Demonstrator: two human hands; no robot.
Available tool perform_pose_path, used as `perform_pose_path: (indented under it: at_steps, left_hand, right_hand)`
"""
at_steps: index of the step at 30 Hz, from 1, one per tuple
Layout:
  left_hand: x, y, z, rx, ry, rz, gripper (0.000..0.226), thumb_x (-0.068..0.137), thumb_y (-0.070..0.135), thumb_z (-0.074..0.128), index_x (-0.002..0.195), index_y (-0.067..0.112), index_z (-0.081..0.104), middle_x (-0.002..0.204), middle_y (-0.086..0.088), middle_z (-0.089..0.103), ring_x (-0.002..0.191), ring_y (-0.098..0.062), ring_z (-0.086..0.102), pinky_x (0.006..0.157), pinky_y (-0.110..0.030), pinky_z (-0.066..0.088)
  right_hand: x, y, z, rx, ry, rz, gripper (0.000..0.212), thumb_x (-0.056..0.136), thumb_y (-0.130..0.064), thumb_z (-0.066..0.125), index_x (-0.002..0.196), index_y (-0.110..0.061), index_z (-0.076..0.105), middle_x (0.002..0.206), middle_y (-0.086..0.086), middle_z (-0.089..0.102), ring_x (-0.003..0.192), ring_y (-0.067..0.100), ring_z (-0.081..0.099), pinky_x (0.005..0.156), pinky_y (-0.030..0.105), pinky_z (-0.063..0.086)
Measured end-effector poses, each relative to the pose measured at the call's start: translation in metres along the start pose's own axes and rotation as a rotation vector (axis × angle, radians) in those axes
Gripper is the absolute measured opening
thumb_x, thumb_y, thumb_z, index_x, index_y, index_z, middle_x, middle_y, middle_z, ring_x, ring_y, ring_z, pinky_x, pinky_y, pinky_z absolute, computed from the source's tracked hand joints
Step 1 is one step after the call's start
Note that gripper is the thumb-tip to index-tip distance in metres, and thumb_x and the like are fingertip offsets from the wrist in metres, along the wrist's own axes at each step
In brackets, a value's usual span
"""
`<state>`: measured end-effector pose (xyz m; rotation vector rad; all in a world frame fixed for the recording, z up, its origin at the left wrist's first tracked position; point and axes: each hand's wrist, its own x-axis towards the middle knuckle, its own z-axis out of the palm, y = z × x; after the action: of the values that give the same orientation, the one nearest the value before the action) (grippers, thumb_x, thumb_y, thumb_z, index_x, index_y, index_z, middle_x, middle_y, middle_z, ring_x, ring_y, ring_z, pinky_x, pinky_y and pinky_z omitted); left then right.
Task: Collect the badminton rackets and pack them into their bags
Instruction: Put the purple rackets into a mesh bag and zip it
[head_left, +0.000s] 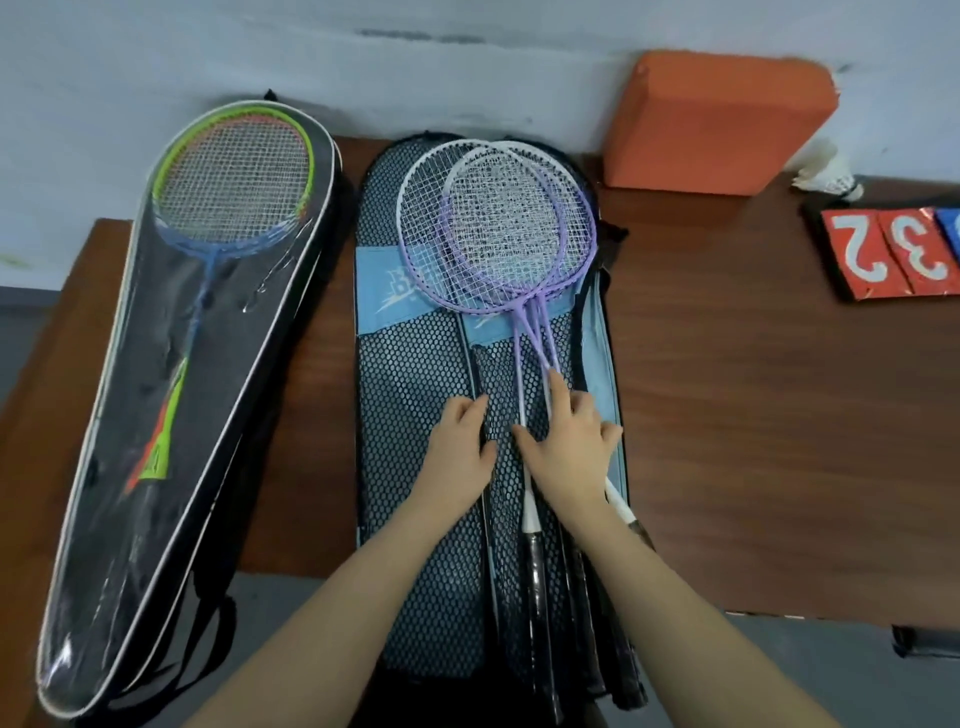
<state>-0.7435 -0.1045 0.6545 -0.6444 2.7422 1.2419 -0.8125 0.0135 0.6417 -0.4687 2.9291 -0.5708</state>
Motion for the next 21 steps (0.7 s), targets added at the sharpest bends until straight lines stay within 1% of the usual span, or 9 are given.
perform_pose_path:
  at_steps: [2,3,4,8,12,14,16,19,21]
  left_hand:
    - [-0.002,-0.007,-0.001,-0.041,0.012,-0.020,0.057,0.090,0.013,0.056,0.142,0.008,0.032,0.123,-0.006,0.039,0.100,-0.014,0.048,0.097,-0.018,0.032]
    - [-0.003,-0.010,-0.002,-0.049,0.010,-0.026,0.057,0.091,0.014,0.056,0.142,0.008,0.032,0.121,-0.006,0.040,0.097,-0.012,0.047,0.096,-0.017,0.032]
    - [-0.003,-0.012,-0.003,-0.047,0.004,-0.030,0.058,0.091,0.015,0.056,0.142,0.008,0.031,0.120,-0.006,0.040,0.095,-0.013,0.047,0.096,-0.018,0.034]
    - [0.004,-0.012,-0.001,0.030,-0.005,-0.025,0.058,0.088,0.016,0.059,0.140,0.007,0.035,0.120,-0.007,0.042,0.103,-0.022,0.050,0.099,-0.035,0.039]
    - [0.004,-0.009,0.005,0.077,0.011,-0.014,0.057,0.088,0.015,0.059,0.139,0.006,0.036,0.120,-0.007,0.043,0.107,-0.022,0.048,0.100,-0.037,0.037]
    - [0.004,-0.008,0.008,0.103,0.025,-0.029,0.056,0.088,0.015,0.059,0.139,0.006,0.036,0.121,-0.007,0.042,0.109,-0.021,0.047,0.101,-0.038,0.037]
    - [0.005,-0.006,0.011,0.103,0.047,-0.036,0.055,0.087,0.013,0.058,0.138,0.005,0.037,0.120,-0.007,0.042,0.108,-0.022,0.048,0.101,-0.037,0.036]
    - [0.004,-0.001,0.017,0.128,0.089,-0.059,0.054,0.089,0.011,0.056,0.139,0.004,0.037,0.120,-0.008,0.042,0.108,-0.023,0.047,0.099,-0.034,0.033]
    - [0.003,0.004,0.022,0.184,0.118,-0.095,0.054,0.090,0.016,0.054,0.140,0.005,0.035,0.124,-0.009,0.042,0.112,-0.024,0.044,0.100,-0.035,0.032]
  right_hand:
    - [0.007,-0.004,0.003,-0.025,0.006,-0.004,0.070,0.082,-0.037,0.062,0.142,-0.018,0.031,0.114,0.013,0.053,0.100,0.031,0.053,0.083,0.039,0.028]
    - [0.009,-0.004,0.004,-0.028,0.018,-0.015,0.067,0.082,-0.032,0.061,0.141,-0.017,0.034,0.110,0.013,0.055,0.097,0.031,0.054,0.080,0.038,0.029]
    - [0.009,-0.003,0.005,-0.029,0.036,-0.031,0.064,0.081,-0.027,0.062,0.140,-0.016,0.038,0.105,0.013,0.057,0.092,0.032,0.056,0.077,0.038,0.030]
    - [0.009,0.001,0.008,0.037,0.122,-0.099,0.060,0.076,-0.013,0.068,0.133,-0.014,0.050,0.091,0.013,0.065,0.070,0.031,0.060,0.066,0.036,0.039]
    - [0.007,0.006,0.003,0.180,0.132,-0.202,0.055,0.073,0.003,0.064,0.126,-0.010,0.058,0.070,0.008,0.059,0.053,0.028,0.054,0.055,0.028,0.034]
    - [0.004,0.012,-0.002,0.249,0.105,-0.214,0.053,0.075,0.005,0.059,0.126,-0.008,0.057,0.071,0.008,0.058,0.056,0.027,0.054,0.053,0.029,0.038]
    - [0.003,0.023,-0.008,0.267,0.090,-0.209,0.050,0.077,0.004,0.058,0.126,-0.008,0.057,0.075,0.009,0.060,0.060,0.027,0.055,0.055,0.030,0.041]
    - [0.003,0.041,-0.021,0.239,0.104,-0.236,0.049,0.079,0.000,0.056,0.127,-0.010,0.057,0.076,0.006,0.060,0.064,0.015,0.048,0.064,0.027,0.034]
    - [0.002,0.053,-0.032,0.243,0.106,-0.250,0.049,0.080,-0.001,0.055,0.127,-0.010,0.056,0.079,0.006,0.062,0.068,0.014,0.048,0.068,0.029,0.034]
